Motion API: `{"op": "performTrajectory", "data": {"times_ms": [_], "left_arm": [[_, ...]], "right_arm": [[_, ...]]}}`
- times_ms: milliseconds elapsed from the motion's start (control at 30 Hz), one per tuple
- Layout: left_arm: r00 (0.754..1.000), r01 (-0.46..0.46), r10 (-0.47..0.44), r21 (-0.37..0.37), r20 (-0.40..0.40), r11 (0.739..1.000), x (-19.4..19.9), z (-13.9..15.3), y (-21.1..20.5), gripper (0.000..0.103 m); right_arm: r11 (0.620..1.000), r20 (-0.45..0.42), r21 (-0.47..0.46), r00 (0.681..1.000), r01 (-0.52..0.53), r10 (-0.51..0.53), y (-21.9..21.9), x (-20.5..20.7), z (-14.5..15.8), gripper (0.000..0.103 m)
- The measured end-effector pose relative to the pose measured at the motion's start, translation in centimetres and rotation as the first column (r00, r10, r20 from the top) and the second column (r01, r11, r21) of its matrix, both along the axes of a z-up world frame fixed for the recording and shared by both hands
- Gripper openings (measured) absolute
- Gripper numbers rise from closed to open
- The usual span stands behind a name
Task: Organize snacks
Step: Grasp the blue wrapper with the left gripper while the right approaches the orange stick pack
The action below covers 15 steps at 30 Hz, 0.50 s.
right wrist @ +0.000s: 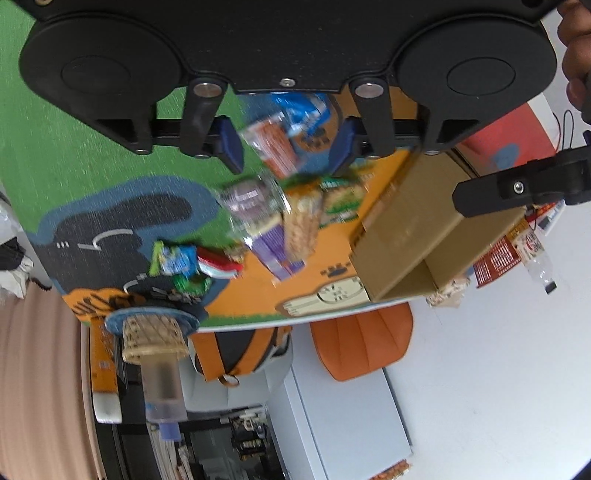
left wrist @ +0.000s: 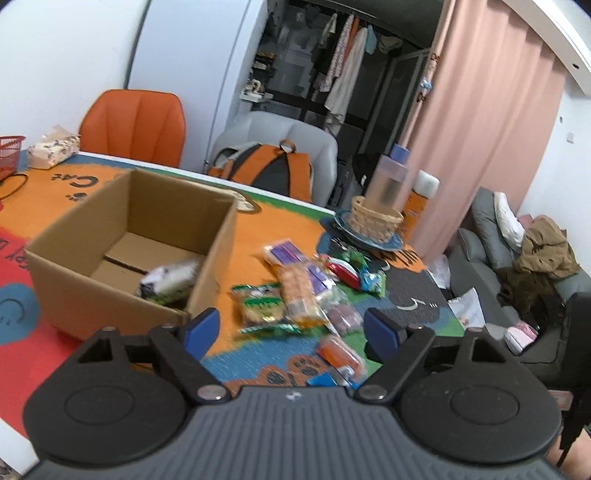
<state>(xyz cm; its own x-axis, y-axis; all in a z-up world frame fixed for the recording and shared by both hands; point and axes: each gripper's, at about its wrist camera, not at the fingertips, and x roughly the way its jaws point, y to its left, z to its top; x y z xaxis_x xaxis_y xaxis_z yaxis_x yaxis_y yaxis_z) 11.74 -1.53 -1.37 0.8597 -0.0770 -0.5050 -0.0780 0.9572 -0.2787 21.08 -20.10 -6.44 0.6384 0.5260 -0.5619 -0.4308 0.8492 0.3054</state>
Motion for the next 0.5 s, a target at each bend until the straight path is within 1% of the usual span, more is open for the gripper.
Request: {"op": "performTrajectory", "data": {"times_ms": [67,200,333,500], "left_arm": [[1.0,0.01,-0.01,-0.001,-0.009,1.0,0.2,-0.5,-0.6,0.077],[0.999,0.026,-0.027,-0.007,-0.035,1.0,0.6,-1.6,-1.5,0.073],[0.997,0.035,-0.037,-0.031,-0.073,0.999,1.4,-3.1,-2.1,0.066],[0.994,0.028,-0.032,-0.041,-0.104,0.999,2.0,-4.5,-2.3,0.064]], "right_arm": [[1.0,-0.014,-0.01,1.0,0.005,-0.005,-0.3,-0.1,-0.7,0.042],[0.999,-0.032,-0.032,0.999,0.019,-0.02,-0.9,-0.2,-1.7,0.042],[0.999,-0.046,-0.048,0.999,0.018,-0.021,-1.3,-0.2,-2.5,0.039],[0.998,-0.055,-0.068,0.998,0.008,-0.012,-0.8,-0.4,-3.2,0.039]]}}
